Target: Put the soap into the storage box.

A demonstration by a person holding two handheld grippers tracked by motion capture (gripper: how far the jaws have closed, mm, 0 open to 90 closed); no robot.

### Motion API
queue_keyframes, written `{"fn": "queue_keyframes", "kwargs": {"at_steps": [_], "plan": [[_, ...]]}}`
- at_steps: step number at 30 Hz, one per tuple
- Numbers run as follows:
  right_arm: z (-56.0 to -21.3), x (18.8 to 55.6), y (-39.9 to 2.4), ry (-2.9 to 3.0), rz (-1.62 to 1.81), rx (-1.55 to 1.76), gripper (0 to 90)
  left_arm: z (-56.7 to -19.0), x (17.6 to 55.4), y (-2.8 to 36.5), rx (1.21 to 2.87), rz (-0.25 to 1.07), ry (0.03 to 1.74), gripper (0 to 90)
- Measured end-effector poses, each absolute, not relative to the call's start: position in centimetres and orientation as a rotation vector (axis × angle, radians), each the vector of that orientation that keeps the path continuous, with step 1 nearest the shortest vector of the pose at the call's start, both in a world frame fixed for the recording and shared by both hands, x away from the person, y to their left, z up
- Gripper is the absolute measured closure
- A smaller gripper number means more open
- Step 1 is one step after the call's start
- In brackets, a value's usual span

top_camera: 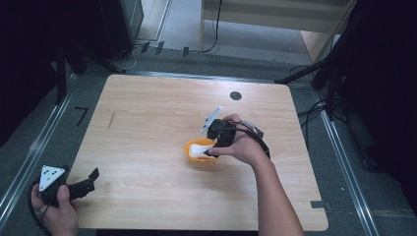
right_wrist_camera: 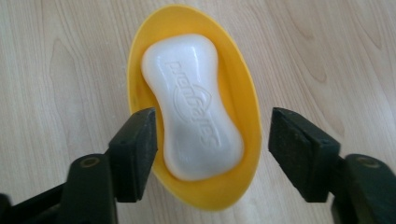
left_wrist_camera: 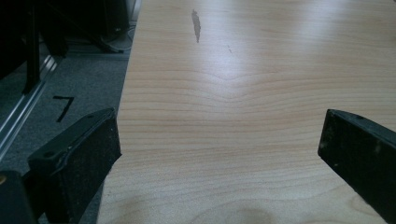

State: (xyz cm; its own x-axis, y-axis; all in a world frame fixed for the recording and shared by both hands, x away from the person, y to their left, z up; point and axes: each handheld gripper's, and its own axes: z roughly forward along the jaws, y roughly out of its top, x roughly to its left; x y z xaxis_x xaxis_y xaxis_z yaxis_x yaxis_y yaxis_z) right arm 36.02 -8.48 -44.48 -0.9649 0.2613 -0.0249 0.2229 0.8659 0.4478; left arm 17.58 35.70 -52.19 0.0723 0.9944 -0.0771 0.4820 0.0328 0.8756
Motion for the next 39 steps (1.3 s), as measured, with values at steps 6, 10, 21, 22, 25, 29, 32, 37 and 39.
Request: {"fn": "queue_keyframes", "kwargs": {"at_steps": [6, 10, 21, 22, 25, 29, 32, 37, 39], "plan": [[-44.8, 35.3, -10.5, 2.904, 0.736, 0.554, 13.3, -52.2, 17.6, 35.7, 1.565, 0.821, 1.519, 0.0], [-45.1, 34.8, -11.8, 2.849, 0.782, 0.648, 0.2, -52.2, 17.6, 35.7, 1.566, 0.822, 1.517, 0.0], [-46.0, 33.3, -16.0, 2.774, 0.844, 0.822, 0.0, -52.2, 17.5, 35.7, 1.568, 0.822, 1.512, 0.0], [-46.1, 33.1, -16.4, 2.767, 0.847, 0.847, 0.0, -52.2, 17.5, 35.7, 1.57, 0.823, 1.51, 0.0], [-46.4, 32.8, -17.4, 2.748, 0.858, 0.867, 0.0, -52.2, 17.5, 35.7, 1.572, 0.822, 1.508, 0.0], [-47.0, 32.3, -18.9, 2.718, 0.87, 0.918, 0.0, -52.2, 17.5, 35.6, 1.571, 0.822, 1.508, 0.0], [-47.6, 31.9, -19.9, 2.694, 0.882, 0.942, 0.0, -52.2, 17.5, 35.6, 1.573, 0.824, 1.505, 0.0], [-48.5, 31.0, -21.3, 2.667, 0.895, 0.99, 0.0, -52.2, 17.5, 35.6, 1.575, 0.825, 1.505, 0.0], [-48.9, 30.7, -22.1, 2.652, 0.899, 1.016, 0.0, -52.2, 17.5, 35.6, 1.578, 0.825, 1.505, 0.0]]}}
